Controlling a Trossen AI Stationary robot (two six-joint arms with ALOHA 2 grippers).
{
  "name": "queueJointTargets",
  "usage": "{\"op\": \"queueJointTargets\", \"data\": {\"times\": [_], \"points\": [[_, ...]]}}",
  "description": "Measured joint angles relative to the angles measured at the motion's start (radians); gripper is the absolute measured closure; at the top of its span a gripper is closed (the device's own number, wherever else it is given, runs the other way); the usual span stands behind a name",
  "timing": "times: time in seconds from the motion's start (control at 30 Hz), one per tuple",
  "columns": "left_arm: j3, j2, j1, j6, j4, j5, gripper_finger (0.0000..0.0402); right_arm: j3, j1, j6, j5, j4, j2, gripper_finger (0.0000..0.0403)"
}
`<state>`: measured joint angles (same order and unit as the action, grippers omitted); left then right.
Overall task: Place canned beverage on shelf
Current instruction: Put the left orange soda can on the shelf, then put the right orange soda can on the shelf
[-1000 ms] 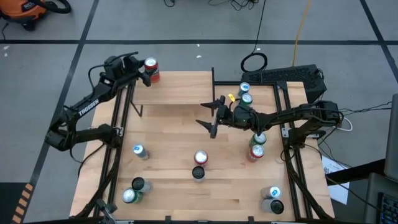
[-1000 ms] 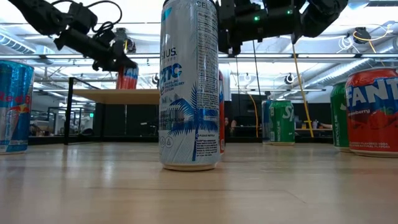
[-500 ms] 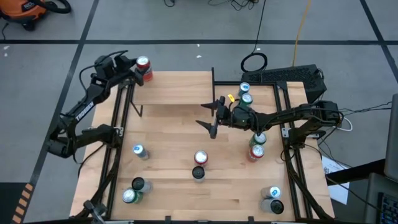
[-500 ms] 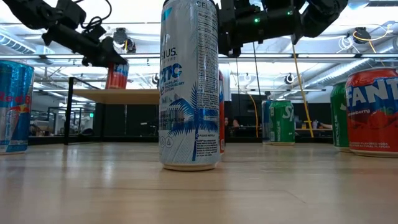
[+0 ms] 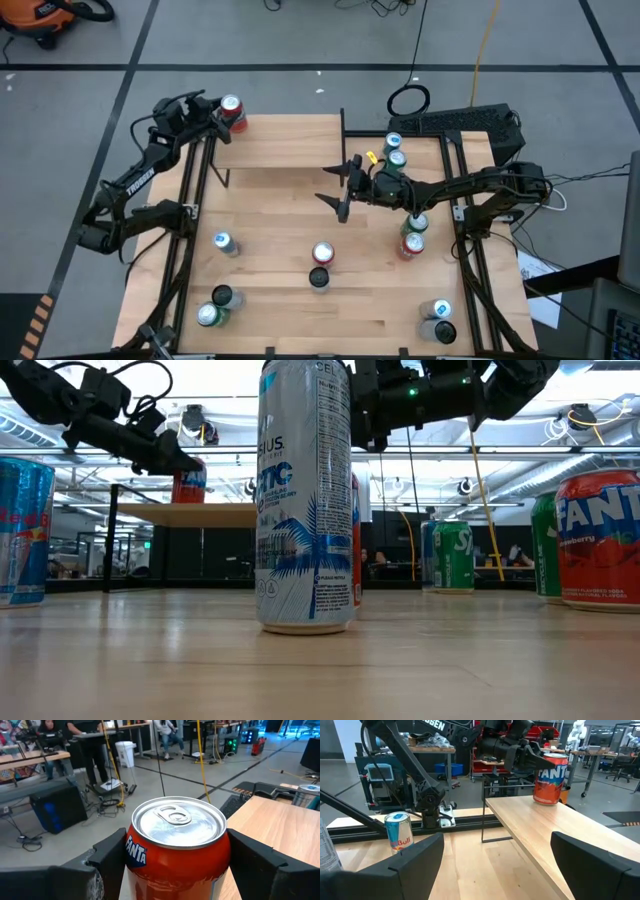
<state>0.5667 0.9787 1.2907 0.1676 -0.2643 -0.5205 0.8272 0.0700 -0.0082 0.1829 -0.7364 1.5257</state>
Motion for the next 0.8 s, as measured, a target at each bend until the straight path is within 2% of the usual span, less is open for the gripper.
{"op": "queueJointTargets", "data": {"times": [0.23, 0.6, 0.8], "points": [[0.000, 0.001, 0.000, -0.002, -0.023, 0.000, 0.0104, 0.000, 0.000, 0.000, 0.000, 0.000, 0.000, 0.0048], [0.002, 0.000, -0.001, -0.039, -0.072, 0.000, 0.0010, 0.000, 0.000, -0.002, 0.001, 0.000, 0.000, 0.0048], [0.041, -0.051, -0.001, -0.082, -0.071, 0.000, 0.0004, 0.004, 0.006, 0.023, 0.140, 0.108, -0.060, 0.0048]]}}
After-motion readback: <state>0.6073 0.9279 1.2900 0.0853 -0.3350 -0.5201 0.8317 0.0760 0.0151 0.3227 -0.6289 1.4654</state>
